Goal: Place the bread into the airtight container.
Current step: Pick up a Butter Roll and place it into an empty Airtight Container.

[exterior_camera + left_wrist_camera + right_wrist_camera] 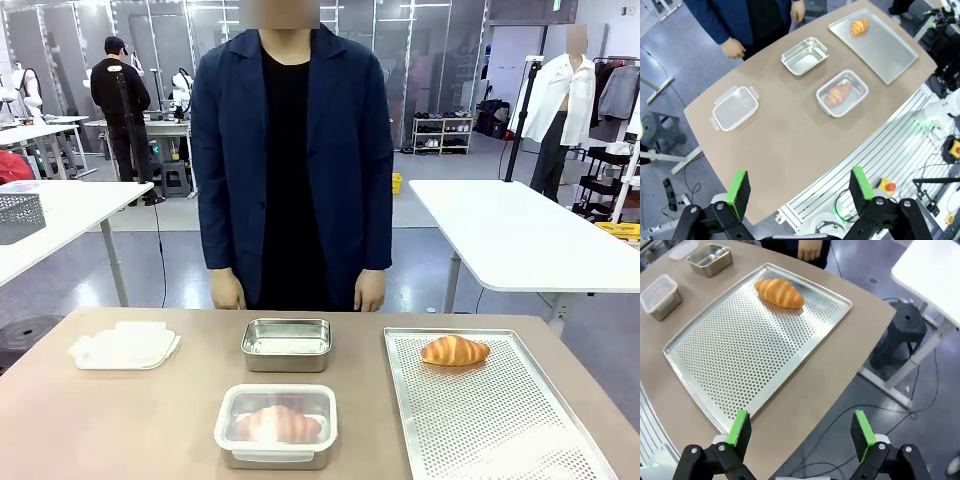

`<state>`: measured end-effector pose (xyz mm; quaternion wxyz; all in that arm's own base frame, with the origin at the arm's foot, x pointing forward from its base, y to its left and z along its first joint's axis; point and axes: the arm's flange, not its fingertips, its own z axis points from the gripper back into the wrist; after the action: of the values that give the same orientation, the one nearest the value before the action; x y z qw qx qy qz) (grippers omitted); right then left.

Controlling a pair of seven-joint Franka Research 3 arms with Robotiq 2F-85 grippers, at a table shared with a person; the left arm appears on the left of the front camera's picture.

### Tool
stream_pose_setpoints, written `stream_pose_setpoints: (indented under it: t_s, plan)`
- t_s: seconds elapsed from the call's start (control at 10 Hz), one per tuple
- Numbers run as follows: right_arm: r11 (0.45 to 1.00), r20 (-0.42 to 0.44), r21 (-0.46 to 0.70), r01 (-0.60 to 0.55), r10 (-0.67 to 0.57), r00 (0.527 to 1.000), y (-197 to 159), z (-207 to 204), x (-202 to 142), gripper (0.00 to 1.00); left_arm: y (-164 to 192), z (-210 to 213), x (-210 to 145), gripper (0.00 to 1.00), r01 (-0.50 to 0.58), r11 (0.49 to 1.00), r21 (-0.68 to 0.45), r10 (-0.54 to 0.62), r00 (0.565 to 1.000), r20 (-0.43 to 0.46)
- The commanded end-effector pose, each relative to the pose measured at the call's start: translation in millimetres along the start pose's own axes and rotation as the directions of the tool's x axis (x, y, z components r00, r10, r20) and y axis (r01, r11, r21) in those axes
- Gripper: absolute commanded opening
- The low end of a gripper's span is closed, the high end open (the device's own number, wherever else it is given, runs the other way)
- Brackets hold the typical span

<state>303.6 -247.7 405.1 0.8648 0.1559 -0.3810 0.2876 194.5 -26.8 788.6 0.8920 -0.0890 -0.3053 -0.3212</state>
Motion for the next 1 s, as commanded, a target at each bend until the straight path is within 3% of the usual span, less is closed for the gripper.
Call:
stream_pose_setpoints:
  t_s: [0.0, 0.2, 0.3, 0.6, 0.8, 0.9]
  plan:
    - [0.98, -0.058, 0.006, -0.199, 0.199, 0.978, 9.3, 6.8, 49.7, 1.0, 0.5, 1.6, 1.0, 1.0, 0.015, 1.0, 0.001, -0.015, 1.0, -0.002]
    - [0.912, -0.153, 0.046, -0.408, 0.41, 0.899, 24.7, -3.8, 122.2, 1.0, 0.5, 1.6, 1.0, 1.0, 0.015, 1.0, 0.001, -0.015, 1.0, -0.002]
    - [0.862, -0.201, 0.092, -0.499, 0.507, 0.838, 36.2, -19.4, 154.9, 1.0, 0.5, 1.6, 1.0, 1.0, 0.015, 1.0, 0.001, -0.015, 1.0, -0.002]
    - [0.678, -0.321, 0.186, -0.711, 0.726, 0.608, 85.4, -81.3, 239.9, 1.0, 0.5, 1.6, 1.0, 1.0, 0.015, 1.0, 0.001, -0.015, 1.0, -0.002]
    - [0.582, -0.345, 0.265, -0.769, 0.802, 0.488, 116.2, -131.6, 270.4, 1.0, 0.5, 1.6, 1.0, 1.0, 0.015, 1.0, 0.001, -0.015, 1.0, -0.002]
    - [0.58, -0.356, 0.321, -0.749, 0.807, 0.472, 125.3, -159.7, 277.2, 1.0, 0.5, 1.6, 1.0, 1.0, 0.015, 1.0, 0.001, -0.015, 1.0, -0.002]
